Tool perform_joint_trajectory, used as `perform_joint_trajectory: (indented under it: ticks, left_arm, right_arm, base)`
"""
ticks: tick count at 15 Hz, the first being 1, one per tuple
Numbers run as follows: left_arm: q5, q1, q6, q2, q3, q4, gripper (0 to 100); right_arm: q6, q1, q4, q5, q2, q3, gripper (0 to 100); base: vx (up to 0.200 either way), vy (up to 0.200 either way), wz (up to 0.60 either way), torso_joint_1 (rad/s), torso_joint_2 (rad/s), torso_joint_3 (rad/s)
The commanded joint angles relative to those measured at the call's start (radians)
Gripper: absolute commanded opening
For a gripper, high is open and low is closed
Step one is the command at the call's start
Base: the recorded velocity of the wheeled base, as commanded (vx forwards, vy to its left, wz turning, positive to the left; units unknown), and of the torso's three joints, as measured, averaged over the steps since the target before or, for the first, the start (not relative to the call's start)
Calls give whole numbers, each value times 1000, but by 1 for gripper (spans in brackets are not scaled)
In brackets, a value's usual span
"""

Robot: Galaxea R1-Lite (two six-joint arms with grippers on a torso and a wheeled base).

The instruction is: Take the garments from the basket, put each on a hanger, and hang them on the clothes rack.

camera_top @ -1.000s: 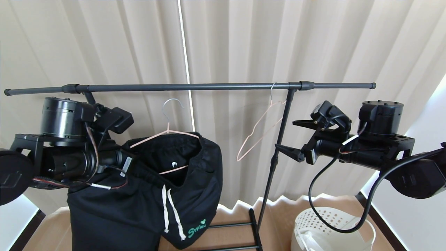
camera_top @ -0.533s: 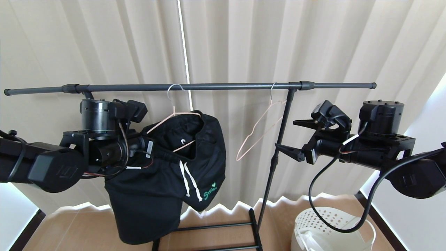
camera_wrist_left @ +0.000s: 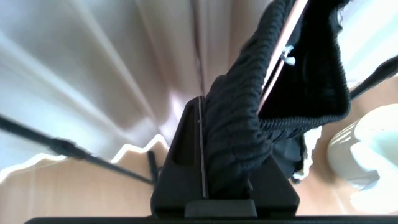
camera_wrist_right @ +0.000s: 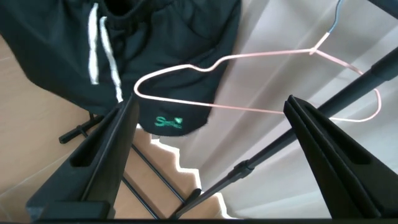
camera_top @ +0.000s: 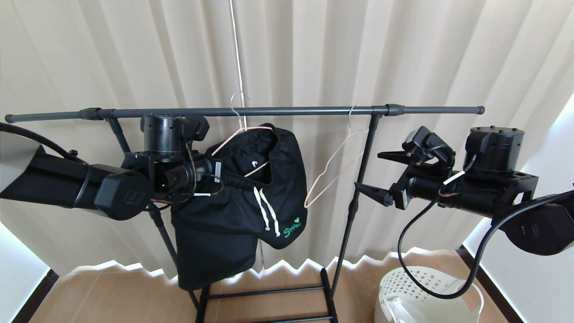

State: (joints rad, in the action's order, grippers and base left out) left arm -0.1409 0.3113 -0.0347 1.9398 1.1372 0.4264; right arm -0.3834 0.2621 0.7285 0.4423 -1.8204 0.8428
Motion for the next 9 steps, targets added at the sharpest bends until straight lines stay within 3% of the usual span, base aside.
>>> perform_joint_trajectory:
  ticks: [1, 9]
  left_arm:
    - [0, 12, 7, 47, 49, -6, 0]
    - [-17, 12, 88, 153, 184, -58, 0]
  right_arm:
    - [0, 0, 0, 1, 3, 1, 100]
    - [0, 0, 0, -2, -5, 6, 100]
  base:
    - [0, 0, 0, 0, 0, 0]
    - [0, 0, 0, 0, 0, 0]
